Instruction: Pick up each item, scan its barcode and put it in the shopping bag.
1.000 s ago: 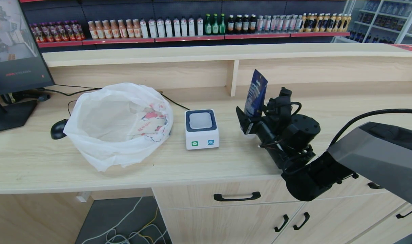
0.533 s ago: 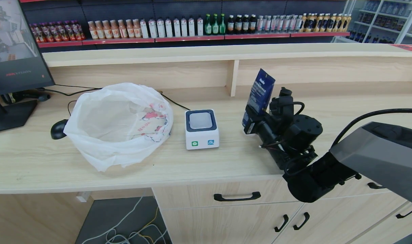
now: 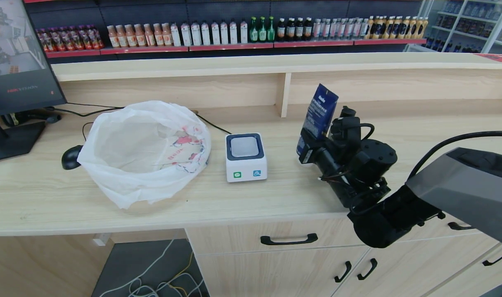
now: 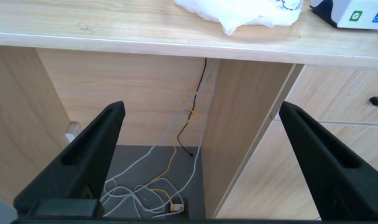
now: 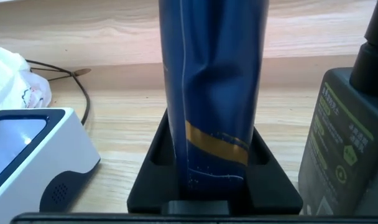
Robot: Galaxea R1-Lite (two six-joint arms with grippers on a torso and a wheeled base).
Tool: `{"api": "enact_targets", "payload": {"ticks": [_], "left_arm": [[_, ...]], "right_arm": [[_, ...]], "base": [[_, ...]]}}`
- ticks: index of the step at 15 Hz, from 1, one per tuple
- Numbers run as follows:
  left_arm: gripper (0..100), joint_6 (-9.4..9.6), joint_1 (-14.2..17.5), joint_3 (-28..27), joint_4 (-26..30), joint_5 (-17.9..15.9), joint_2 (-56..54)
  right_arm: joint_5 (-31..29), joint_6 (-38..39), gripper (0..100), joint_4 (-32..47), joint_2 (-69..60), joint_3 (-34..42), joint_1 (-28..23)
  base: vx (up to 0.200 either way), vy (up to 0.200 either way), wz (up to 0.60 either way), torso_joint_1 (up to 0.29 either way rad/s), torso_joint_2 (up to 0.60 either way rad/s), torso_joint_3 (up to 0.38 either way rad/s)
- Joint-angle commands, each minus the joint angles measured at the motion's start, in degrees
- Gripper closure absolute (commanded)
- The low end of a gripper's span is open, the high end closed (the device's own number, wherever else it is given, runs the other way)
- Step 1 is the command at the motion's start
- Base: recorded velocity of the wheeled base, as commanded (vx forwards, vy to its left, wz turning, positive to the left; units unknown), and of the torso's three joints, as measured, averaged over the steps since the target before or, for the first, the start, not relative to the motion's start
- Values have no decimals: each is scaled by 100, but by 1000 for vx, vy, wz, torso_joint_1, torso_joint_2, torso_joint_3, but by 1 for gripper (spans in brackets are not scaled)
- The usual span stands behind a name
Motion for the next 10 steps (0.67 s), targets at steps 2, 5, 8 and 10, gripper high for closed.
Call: {"api": "enact_targets", "payload": {"ticks": [2,5,8,10], "left_arm": [[0,-2,1,0,0,2,0],[0,-2,1,0,0,2,0],[0,-2,1,0,0,2,0],[0,-2,1,0,0,2,0]], "right_arm": [[16,-8,100,-74,-236,112,31],[8,-8,100,-83,-473,279,84],[16,-17,100,-224,-992,859,137],[16,-26,100,-232,-1352,1299,278]], "base": [[0,0,0,0,0,0],[0,0,0,0,0,0],[0,0,0,0,0,0],[0,0,0,0,0,0]]}}
